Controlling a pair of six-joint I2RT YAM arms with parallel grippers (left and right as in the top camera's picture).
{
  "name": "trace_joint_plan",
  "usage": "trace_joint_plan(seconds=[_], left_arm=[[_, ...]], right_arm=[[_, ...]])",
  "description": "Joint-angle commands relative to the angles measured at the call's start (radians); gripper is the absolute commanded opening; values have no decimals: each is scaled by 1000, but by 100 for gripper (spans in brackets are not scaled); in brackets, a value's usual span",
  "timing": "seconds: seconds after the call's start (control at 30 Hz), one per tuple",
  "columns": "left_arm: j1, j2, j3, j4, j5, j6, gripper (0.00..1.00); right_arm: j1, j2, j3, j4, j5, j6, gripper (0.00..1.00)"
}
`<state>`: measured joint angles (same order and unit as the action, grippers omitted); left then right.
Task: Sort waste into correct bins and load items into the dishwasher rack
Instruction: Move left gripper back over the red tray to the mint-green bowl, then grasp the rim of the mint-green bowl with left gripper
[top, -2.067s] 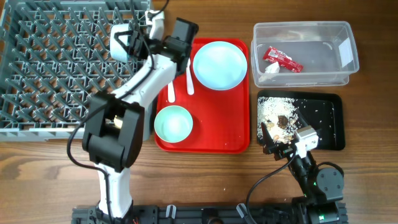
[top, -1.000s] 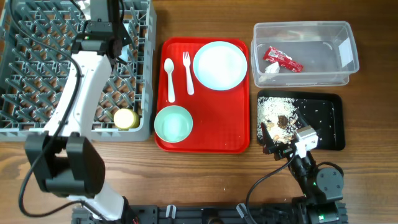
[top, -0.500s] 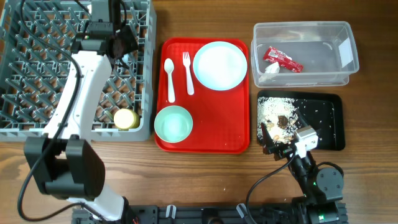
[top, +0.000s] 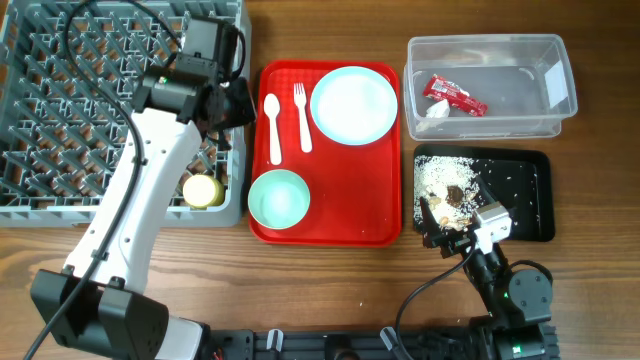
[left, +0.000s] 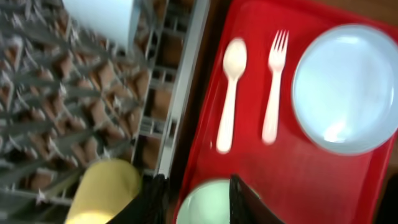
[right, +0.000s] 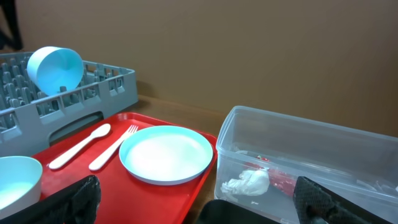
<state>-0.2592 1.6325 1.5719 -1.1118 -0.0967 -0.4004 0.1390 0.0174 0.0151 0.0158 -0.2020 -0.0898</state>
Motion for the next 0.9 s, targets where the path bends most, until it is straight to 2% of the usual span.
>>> trace_joint_plan(seconds=[0.0,0.13,0.27,0.33,0.6,0.73,0.87], left_arm=[[-35,-7,-4,-118,85,-80,36],[-117,-6,-35,-220,93,-130,37],[-211,-6,-122,-191,86,-141,45],[-236,-5,-171,-166,22,-216,49],[-327,7,-429,203,128,-234,45],[-399,24,-481,280,123,-218,41],[-464,33,-481,315,50,-199,36]], right_arm=[[-6,-13,-10,3,-15,14,100],[-6,-13,-10,3,-15,14,100],[-6,-13,-10,3,-15,14,100],[-6,-13,-10,3,-15,13,99],[-6,-13,-10,3,-15,14,100],[-6,-13,-10,3,-15,14,100],[-6,-13,-10,3,-15,14,100]])
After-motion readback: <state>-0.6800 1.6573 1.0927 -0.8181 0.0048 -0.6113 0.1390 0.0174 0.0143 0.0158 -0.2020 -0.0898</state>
